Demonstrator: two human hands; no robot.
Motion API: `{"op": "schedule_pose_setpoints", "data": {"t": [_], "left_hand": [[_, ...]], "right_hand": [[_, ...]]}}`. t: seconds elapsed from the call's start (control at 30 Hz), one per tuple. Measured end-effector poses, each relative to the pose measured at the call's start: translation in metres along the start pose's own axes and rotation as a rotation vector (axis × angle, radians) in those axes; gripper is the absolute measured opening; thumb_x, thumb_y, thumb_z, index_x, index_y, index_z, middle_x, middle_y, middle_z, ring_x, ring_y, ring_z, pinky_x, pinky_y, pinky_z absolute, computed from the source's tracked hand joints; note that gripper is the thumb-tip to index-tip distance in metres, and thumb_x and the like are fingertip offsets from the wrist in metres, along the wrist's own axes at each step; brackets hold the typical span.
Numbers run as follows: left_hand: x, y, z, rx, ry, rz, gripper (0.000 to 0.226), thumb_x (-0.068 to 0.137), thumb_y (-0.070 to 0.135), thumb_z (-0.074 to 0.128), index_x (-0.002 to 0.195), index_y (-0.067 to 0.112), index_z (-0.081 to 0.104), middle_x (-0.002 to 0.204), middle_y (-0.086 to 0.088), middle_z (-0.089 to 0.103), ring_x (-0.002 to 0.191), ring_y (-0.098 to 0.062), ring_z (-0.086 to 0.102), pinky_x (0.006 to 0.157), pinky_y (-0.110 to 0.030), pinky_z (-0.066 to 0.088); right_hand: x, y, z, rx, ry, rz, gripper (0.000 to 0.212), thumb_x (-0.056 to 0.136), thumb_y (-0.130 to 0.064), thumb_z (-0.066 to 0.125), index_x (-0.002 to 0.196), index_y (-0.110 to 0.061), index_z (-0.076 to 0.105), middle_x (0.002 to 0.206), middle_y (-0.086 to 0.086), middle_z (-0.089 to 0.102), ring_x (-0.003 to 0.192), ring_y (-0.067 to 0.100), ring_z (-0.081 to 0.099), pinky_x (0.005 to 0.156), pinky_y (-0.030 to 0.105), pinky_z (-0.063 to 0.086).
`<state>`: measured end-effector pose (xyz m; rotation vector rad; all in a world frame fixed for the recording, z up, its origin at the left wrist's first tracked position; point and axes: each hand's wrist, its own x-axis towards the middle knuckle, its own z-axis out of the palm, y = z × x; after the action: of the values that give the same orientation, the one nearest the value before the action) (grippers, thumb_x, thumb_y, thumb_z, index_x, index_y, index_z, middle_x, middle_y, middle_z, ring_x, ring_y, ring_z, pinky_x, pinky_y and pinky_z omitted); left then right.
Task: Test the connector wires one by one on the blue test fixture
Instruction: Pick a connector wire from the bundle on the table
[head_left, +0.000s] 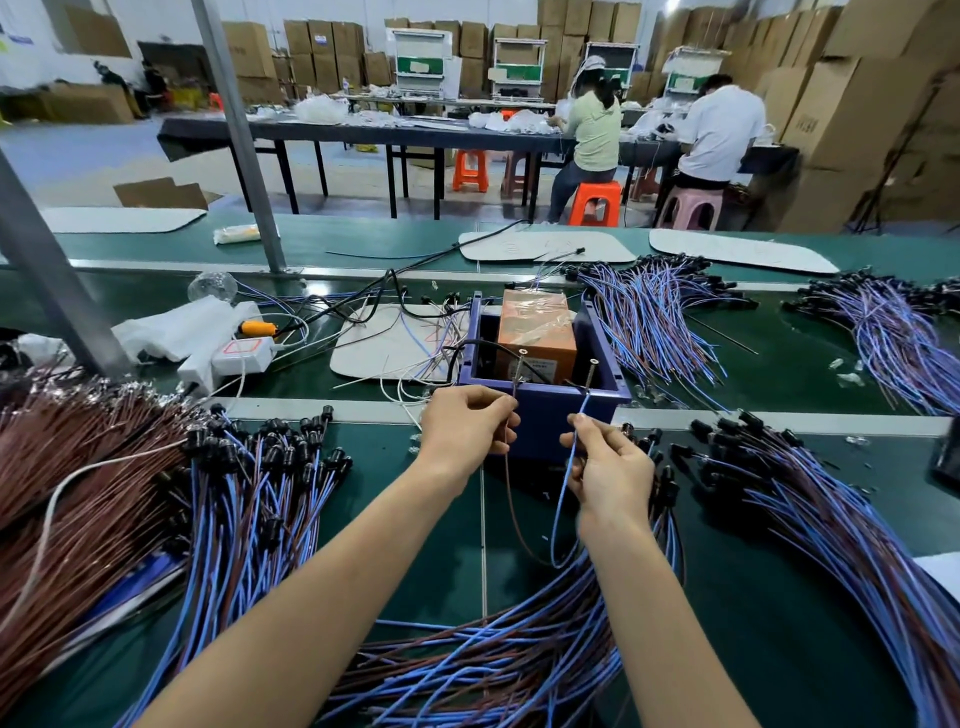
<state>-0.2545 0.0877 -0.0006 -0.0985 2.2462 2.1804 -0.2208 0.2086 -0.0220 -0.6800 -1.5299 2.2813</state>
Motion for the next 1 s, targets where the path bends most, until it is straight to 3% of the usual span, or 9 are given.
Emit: {"op": "schedule_pose_setpoints", "data": {"t": [0.67, 0.87, 1.0], "left_hand": [[0.001, 0.007, 0.002, -0.014, -0.008, -0.005, 0.016, 0.089, 0.01, 0.064, 0.074, 0.006, 0.066, 0.061, -0.006, 0.059, 0.042, -0.006, 0.054, 0.042, -0.016, 0.045], [-0.001, 0.007, -0.002, -0.025, 0.0, -0.001, 0.015, 0.089, 0.015, 0.065, 0.079, 0.003, 0.067, 0.06, -0.004, 0.057, 0.042, -0.007, 0.053, 0.042, -0.017, 0.045], [0.0, 0.007, -0.002, -0.02, 0.001, -0.003, 0.015, 0.089, 0.016, 0.066, 0.078, 0.006, 0.069, 0.06, -0.003, 0.057, 0.043, -0.007, 0.054, 0.042, -0.017, 0.045]], "right_hand": [[-0.01, 0.001, 0.007, 0.023, 0.084, -0.066, 0.016, 0.09, -0.017, 0.065, 0.075, -0.018, 0.069, 0.051, -0.009, 0.062, 0.042, 0.003, 0.042, 0.041, 0.015, 0.035], [-0.013, 0.004, 0.009, 0.036, 0.153, -0.111, 0.016, 0.089, -0.021, 0.066, 0.074, -0.021, 0.07, 0.053, -0.009, 0.061, 0.06, 0.009, 0.051, 0.068, 0.029, 0.044], [-0.015, 0.006, 0.012, 0.088, 0.225, -0.137, 0.015, 0.089, -0.019, 0.066, 0.074, -0.019, 0.07, 0.051, -0.01, 0.057, 0.055, 0.005, 0.051, 0.063, 0.024, 0.043]]}}
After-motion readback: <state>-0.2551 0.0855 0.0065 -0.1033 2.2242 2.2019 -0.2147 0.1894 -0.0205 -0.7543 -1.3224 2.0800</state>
